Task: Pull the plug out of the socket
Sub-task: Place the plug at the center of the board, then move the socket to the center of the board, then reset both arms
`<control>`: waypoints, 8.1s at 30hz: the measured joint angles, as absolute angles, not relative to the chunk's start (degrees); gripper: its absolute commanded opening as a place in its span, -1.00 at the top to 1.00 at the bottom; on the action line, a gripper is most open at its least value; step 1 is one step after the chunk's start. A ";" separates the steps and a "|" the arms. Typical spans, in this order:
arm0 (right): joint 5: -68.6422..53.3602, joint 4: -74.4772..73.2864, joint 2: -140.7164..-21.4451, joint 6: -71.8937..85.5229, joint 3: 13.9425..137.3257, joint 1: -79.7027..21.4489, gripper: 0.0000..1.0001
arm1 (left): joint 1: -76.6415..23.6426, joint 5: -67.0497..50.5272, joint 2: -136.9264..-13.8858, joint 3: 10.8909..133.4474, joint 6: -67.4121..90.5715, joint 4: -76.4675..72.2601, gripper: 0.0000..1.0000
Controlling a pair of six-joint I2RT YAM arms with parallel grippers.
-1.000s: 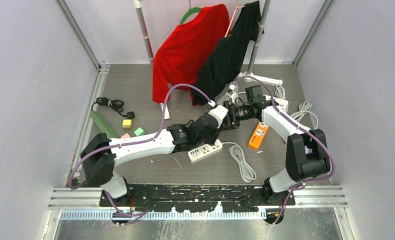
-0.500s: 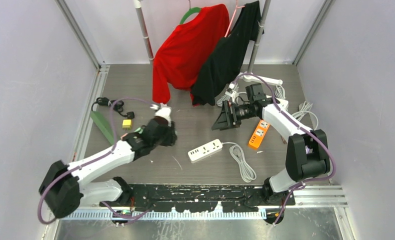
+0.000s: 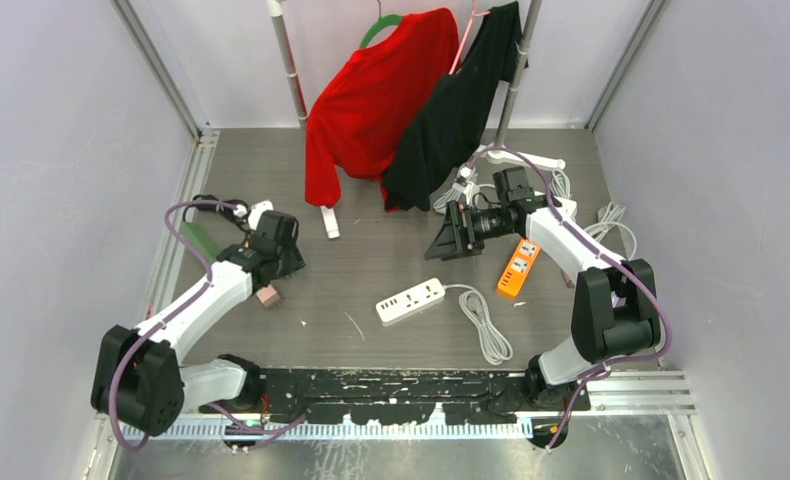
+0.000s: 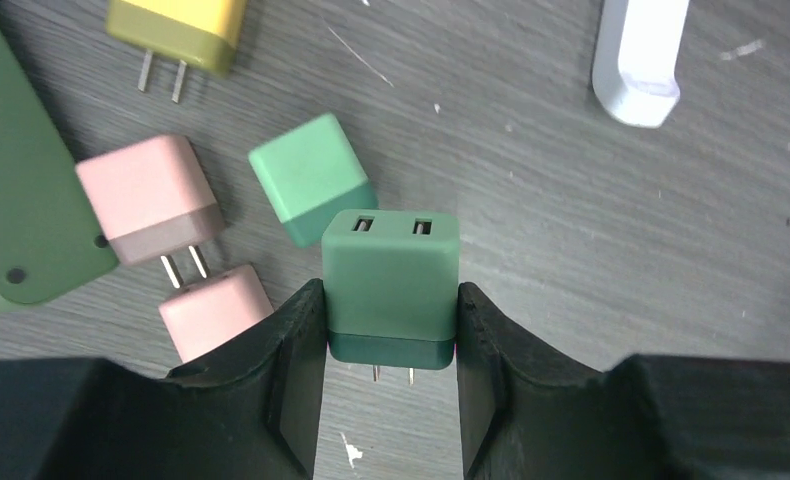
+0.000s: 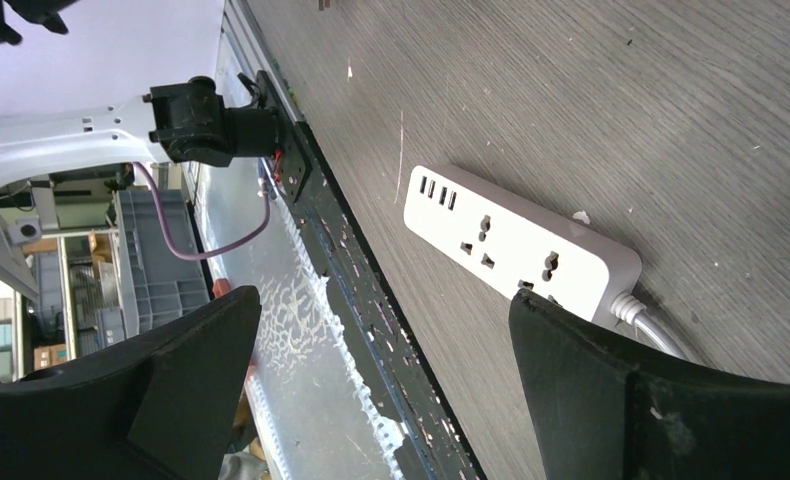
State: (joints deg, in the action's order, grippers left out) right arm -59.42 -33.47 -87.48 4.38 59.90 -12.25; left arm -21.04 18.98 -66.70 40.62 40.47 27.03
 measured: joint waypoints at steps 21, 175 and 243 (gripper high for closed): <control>-59.46 -33.45 -87.46 4.45 59.90 -12.25 -1.00 | -11.25 25.26 -91.37 64.53 54.13 41.89 0.99; -52.80 -37.85 -82.41 -2.48 62.04 -5.76 -0.99 | -9.80 18.57 -59.55 36.07 46.50 25.10 0.86; -28.25 -61.43 -64.49 4.64 126.32 -0.58 -0.99 | -9.23 -35.92 -45.12 83.90 34.02 28.67 -0.95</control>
State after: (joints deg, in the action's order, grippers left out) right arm -28.25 -61.43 -64.49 4.64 126.32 -0.58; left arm -9.23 -35.92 -45.12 83.90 34.02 28.67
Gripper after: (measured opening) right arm 0.996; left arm 0.970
